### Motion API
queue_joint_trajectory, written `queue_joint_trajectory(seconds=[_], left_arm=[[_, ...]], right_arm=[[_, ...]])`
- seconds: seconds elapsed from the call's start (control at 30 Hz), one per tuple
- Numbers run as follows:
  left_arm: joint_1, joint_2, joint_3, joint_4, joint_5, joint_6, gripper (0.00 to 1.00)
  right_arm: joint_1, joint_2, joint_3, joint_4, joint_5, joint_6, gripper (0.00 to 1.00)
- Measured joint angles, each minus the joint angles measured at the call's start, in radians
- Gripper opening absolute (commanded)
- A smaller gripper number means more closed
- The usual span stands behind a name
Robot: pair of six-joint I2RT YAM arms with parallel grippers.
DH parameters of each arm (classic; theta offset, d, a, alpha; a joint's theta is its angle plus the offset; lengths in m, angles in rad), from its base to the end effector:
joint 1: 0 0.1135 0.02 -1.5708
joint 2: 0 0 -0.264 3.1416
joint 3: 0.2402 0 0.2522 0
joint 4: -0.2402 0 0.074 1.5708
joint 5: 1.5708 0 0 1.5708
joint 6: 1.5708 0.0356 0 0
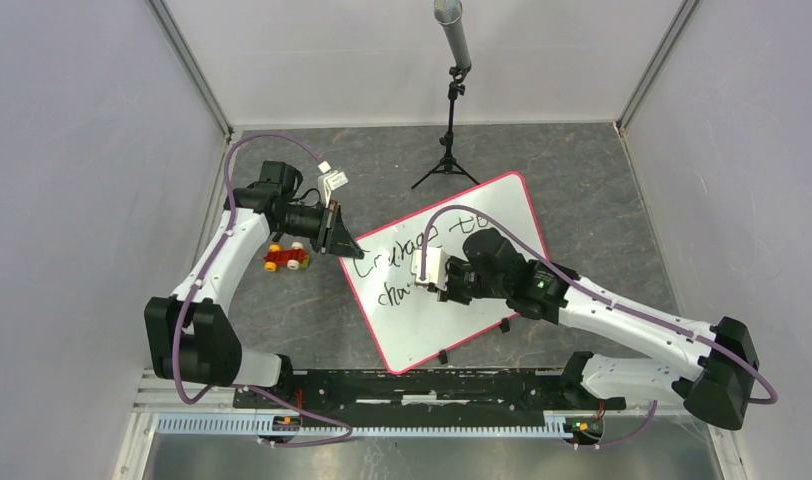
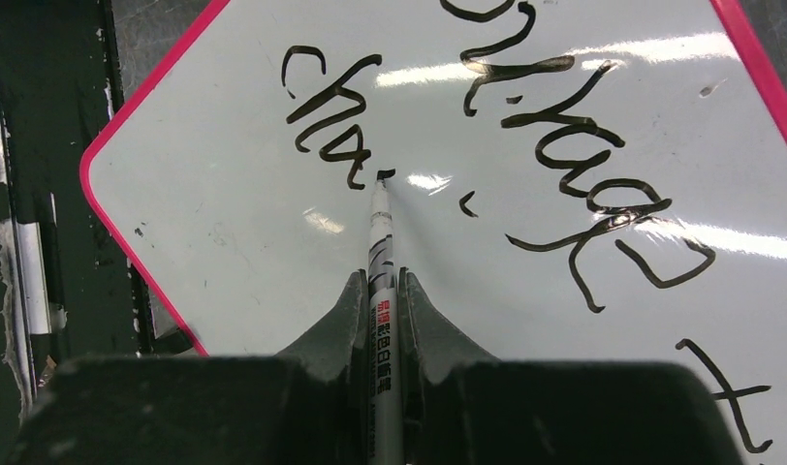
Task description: Write a sentence on the whiteboard
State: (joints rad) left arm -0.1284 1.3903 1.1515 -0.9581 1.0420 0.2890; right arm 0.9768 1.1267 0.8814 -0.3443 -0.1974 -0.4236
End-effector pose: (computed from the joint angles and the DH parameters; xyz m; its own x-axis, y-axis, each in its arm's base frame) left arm 0.2523 -0.0636 0.2880 -0.7774 0.2453 -0.5792 0.6248 0.4069 -0.6663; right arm 0.1337 0.2105 0.2900 0.0878 -0.5901 -0.8025 -0.9519 0.1878 -0.2422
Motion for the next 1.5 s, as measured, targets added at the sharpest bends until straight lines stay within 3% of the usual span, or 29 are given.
queue_joint_trajectory(seconds=[1.5], left_arm=[[-0.002, 0.002, 0.0, 0.002, -0.003, 0.0, 0.02]], right_arm=[[-0.051, -0.034, -0.04, 0.033, -0.021, 0.009, 0.0]])
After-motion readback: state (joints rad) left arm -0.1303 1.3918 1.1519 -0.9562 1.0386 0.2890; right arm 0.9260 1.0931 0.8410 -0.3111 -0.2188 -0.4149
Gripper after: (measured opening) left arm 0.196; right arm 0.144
